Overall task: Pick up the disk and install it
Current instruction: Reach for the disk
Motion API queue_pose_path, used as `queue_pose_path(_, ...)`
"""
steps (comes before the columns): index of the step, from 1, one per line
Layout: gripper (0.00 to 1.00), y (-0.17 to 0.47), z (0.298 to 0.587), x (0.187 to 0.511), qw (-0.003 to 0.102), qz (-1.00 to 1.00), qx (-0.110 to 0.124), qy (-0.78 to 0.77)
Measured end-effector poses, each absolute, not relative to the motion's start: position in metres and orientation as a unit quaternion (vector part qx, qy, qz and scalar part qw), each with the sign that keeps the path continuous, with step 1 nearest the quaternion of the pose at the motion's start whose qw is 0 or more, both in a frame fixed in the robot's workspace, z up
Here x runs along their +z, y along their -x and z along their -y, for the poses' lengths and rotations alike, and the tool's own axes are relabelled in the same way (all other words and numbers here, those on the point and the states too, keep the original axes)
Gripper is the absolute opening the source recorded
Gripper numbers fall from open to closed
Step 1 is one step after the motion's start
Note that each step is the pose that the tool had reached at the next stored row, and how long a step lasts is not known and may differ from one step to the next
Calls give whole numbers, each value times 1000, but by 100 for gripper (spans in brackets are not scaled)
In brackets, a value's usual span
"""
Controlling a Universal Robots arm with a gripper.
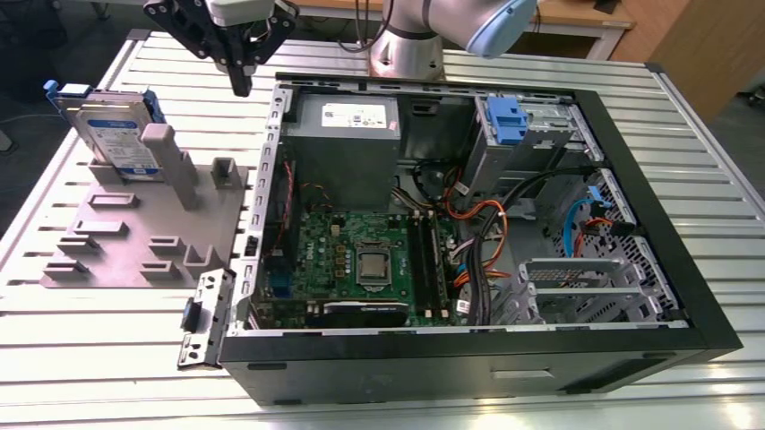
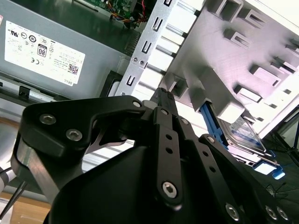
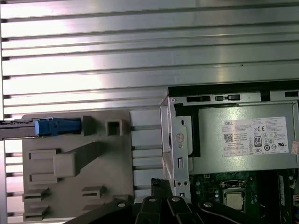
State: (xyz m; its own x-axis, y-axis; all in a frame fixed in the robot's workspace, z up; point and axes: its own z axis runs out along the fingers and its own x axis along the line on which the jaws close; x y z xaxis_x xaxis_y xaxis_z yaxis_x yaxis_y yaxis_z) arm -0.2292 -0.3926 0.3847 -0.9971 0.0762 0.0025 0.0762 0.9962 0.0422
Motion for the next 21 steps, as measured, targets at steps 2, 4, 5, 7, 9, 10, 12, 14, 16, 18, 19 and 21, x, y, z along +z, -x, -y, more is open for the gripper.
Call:
queue_pose_path(2,11,229,393,385,0,999,-21,38)
queue_pose_path(4,11,229,393,385,0,999,-21,38)
queue_pose_path(5,11,229,393,385,0,999,-21,38)
queue_pose_path(7,11,230,393,385,0,999,-21,38)
queue_pose_path(9,11,231,393,385,0,999,-21,38)
queue_pose_path(10,11,232,392,385,0,999,-21,38)
queue_pose_path(12,11,234,392,385,0,999,-21,38)
queue_pose_path(14,11,236,391,385,0,999,-21,38)
queue_pose_path(16,11,239,388,385,0,999,-21,38)
queue_pose_path(18,11,241,386,384,0,999,-21,38)
queue_pose_path(19,11,243,386,384,0,999,-21,38)
queue_pose_path(21,11,247,385,384,0,999,-21,38)
